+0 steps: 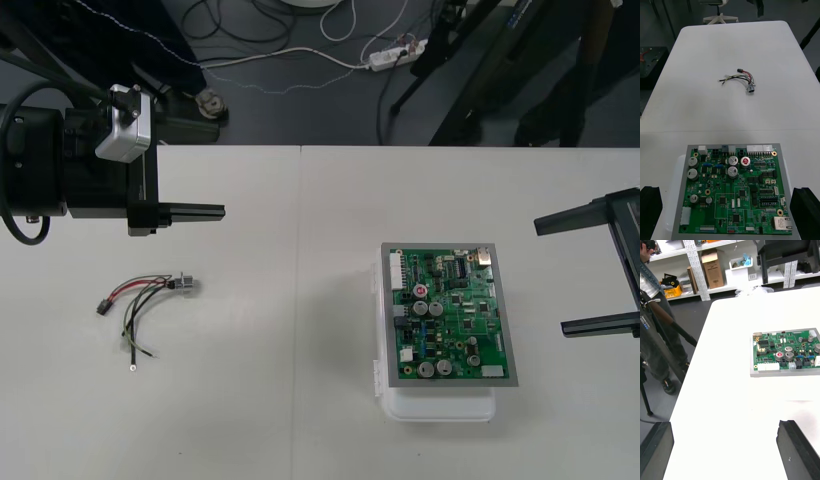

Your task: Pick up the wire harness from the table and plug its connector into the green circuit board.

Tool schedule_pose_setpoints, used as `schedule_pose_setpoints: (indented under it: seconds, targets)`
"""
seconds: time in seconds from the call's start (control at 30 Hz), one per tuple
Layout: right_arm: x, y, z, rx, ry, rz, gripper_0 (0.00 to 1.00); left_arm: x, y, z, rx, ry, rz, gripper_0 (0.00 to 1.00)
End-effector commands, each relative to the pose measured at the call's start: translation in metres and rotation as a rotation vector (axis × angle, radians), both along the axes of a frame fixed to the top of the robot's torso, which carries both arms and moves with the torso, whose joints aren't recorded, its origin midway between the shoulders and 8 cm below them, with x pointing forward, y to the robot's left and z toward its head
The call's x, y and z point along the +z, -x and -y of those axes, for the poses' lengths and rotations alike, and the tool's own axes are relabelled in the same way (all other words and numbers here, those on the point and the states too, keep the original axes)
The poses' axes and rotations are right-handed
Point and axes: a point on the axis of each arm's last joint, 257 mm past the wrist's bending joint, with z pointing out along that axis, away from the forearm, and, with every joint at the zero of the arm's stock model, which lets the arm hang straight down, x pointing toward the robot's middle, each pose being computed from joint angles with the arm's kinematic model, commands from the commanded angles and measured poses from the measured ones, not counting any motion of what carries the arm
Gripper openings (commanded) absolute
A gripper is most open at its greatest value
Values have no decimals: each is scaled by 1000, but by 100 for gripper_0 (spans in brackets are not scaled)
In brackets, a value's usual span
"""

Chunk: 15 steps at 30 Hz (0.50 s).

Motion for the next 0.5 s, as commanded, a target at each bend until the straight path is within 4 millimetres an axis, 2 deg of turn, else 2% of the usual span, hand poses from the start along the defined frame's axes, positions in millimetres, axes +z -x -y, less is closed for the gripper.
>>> schedule_pose_setpoints:
  seconds: [0.03,0.07,0.2,0.33,0.5]
  targets:
    - [-10,4,-1,27,14,-2,100,8,4,4,-38,-56,85,81]
    - [-10,5,-1,29,12,-3,100,-25,10,3,-38,-47,-9,81]
    - [-6,5,-2,30,-2,1,100,-28,14,0,-52,-41,-47,81]
    - [7,7,-1,31,-78,-28,100,-23,15,-3,-62,-42,-39,81]
    - [22,4,5,23,-178,-59,100,-29,15,-15,-80,-130,13,81]
